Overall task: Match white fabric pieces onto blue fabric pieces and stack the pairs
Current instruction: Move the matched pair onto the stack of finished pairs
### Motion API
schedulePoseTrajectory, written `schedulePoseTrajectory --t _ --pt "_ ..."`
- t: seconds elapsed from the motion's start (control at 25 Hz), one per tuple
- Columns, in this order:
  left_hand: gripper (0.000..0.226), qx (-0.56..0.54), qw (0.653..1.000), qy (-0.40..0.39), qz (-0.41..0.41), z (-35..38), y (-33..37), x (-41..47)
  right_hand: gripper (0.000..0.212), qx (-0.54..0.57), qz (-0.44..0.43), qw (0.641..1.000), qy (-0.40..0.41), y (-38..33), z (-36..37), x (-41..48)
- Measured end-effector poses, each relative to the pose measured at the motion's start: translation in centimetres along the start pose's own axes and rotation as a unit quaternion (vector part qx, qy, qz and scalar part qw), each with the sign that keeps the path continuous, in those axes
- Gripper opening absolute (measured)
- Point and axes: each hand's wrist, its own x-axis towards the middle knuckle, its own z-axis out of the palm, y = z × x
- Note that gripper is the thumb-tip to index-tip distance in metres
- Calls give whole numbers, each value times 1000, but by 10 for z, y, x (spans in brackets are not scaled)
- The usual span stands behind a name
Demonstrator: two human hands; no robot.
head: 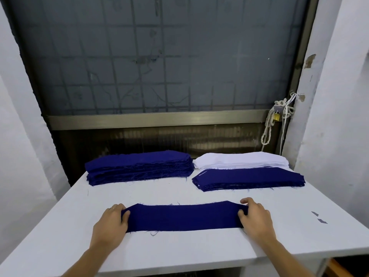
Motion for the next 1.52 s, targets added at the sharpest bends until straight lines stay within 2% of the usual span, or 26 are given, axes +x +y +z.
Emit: schedulePoseTrajectory --t 0.16,0.28,0.44,0.52,0.64,0.8,1.0,1.16,1.32,1.52 --pt "18 16 1000 -3 -2 -1 2 0 19 -39 -9 999 2 -1 1 2" --pt "23 8 1000 -13 -14 -1 2 0 16 -20 -8 1000 -6 -1 0 3" --pt "24 -116 992 -48 -23 0 26 16 11 105 36 994 10 7 -17 27" --pt "23 -187 981 -53 -22 4 56 37 10 127 62 989 38 16 -37 55" --pt "19 -222 974 -48 5 14 110 73 14 121 94 985 80 33 -69 99" --pt "20 -210 975 -71 33 38 178 107 23 64 144 982 107 64 -100 150" --pt "25 -150 982 -113 29 73 240 132 32 -1 168 979 117 99 -108 198" --pt "27 -99 986 -134 24 103 259 142 38 -37 173 978 114 127 -100 218" --pt "24 -92 983 -159 28 127 268 146 36 -74 180 975 111 147 -90 228" --pt "18 -112 985 -132 12 140 266 143 33 -119 175 974 84 160 -81 230"
